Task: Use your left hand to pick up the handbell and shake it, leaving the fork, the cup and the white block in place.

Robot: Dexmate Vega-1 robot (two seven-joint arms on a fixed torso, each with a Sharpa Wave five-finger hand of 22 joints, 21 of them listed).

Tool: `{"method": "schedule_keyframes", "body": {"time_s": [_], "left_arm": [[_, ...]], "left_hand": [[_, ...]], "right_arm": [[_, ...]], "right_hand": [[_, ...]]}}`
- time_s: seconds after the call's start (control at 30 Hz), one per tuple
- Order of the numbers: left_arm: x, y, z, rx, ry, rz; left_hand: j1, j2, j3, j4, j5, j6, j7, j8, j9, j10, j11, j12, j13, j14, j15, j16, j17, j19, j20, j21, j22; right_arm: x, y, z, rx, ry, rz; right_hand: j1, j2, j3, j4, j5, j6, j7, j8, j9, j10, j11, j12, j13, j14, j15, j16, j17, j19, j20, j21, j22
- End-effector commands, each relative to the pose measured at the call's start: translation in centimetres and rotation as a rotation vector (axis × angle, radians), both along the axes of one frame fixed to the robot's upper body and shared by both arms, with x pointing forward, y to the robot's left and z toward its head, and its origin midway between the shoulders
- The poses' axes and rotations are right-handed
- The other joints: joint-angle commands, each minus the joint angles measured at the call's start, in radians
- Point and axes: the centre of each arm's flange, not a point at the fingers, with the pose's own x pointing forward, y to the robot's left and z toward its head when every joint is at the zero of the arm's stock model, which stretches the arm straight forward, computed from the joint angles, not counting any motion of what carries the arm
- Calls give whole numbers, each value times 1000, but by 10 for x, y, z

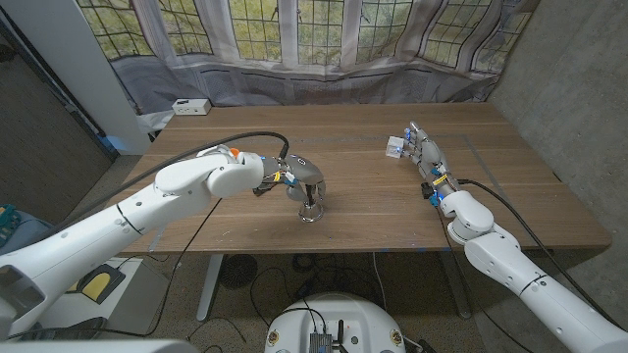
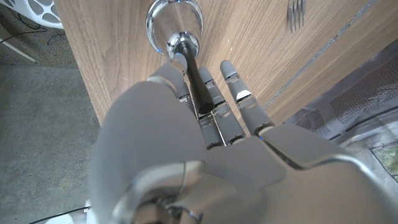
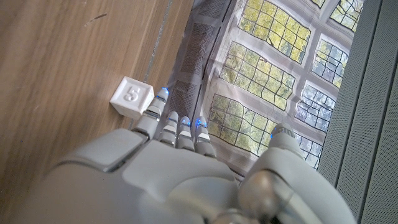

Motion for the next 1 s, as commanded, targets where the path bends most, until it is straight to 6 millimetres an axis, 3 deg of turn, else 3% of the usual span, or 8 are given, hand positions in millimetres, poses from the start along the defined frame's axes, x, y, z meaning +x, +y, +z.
{"method": "schedule_keyframes", "body": {"time_s": [0.03,0.5,1.0], "left_arm": [[2,1,3,8,-24,20],[5,0,1,6,5,15],[6,-1,-3,-12,42,17]], "left_hand": [[-6,0,-4,-1,-1,-2,-5,-1,2,0,-1,1,4,-3,-16,2,3,-3,2,-1,2],[-3,6,-1,-6,2,6,0,0,4,4,0,2,9,11,-23,7,0,9,2,4,1],[14,25,19,-17,5,87,9,25,10,93,-5,31,26,122,-56,33,-11,81,-30,37,3]], "right_arm": [[-1,-2,-1,-3,7,-8],[-1,-3,-1,2,3,-10],[0,-2,-2,1,7,-1]], "right_hand": [[12,1,-2,-3,-2,5,-5,0,4,0,-5,-3,5,3,-2,-2,4,3,7,-1,2],[14,2,-2,-4,-2,5,-5,0,4,0,-4,-3,5,3,-1,-2,4,4,7,-1,2],[15,2,-2,-4,-3,3,-6,0,4,0,-5,-3,5,1,-3,-3,4,3,8,-1,2]]}}
